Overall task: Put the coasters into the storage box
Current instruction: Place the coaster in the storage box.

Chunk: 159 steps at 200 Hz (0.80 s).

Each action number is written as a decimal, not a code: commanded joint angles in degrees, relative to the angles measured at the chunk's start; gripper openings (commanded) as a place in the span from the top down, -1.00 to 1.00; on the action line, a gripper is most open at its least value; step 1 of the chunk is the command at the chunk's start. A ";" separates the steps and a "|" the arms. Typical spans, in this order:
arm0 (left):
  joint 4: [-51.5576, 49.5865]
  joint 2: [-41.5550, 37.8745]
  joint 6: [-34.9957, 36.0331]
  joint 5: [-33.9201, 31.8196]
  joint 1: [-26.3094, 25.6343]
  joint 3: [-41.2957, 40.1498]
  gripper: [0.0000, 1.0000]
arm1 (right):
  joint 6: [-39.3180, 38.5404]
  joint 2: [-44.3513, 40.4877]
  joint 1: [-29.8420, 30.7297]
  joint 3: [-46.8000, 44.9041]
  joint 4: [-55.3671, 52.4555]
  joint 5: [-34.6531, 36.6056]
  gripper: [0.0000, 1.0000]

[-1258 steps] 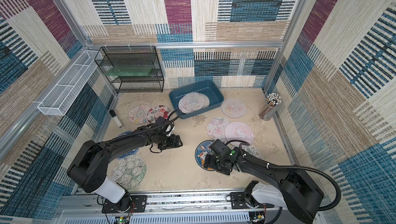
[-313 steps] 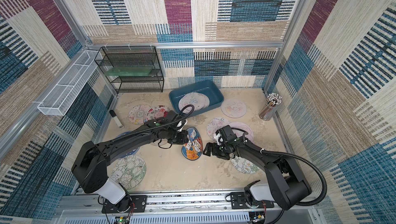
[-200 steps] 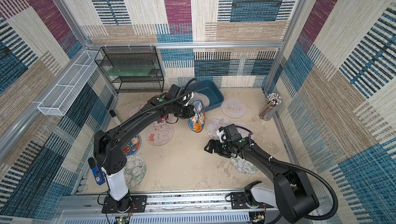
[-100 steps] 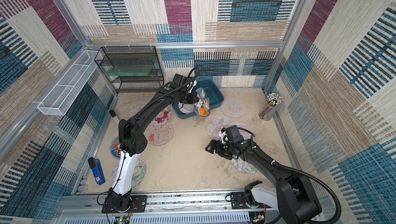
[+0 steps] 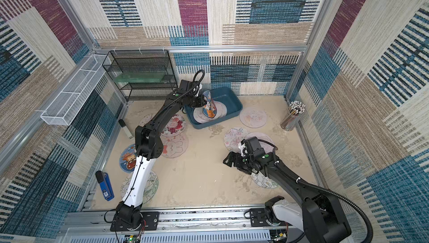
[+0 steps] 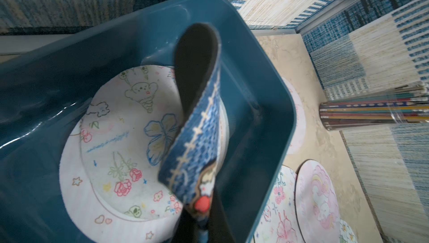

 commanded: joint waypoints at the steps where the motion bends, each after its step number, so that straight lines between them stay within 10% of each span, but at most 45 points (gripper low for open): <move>1: 1.97 0.83 -0.80 0.68 0.78 -1.55 0.94 | 1.03 -0.46 0.21 -0.03 -0.38 1.16 -0.90; 59: -1.73 -2.02 0.40 -7.09 1.25 -4.44 -0.24 | 2.23 -0.11 0.98 0.41 0.64 1.61 -0.90; 159: 1.53 -18.40 0.28 -11.59 1.61 -23.15 -0.63 | 2.20 3.43 2.78 2.89 3.02 2.05 -0.90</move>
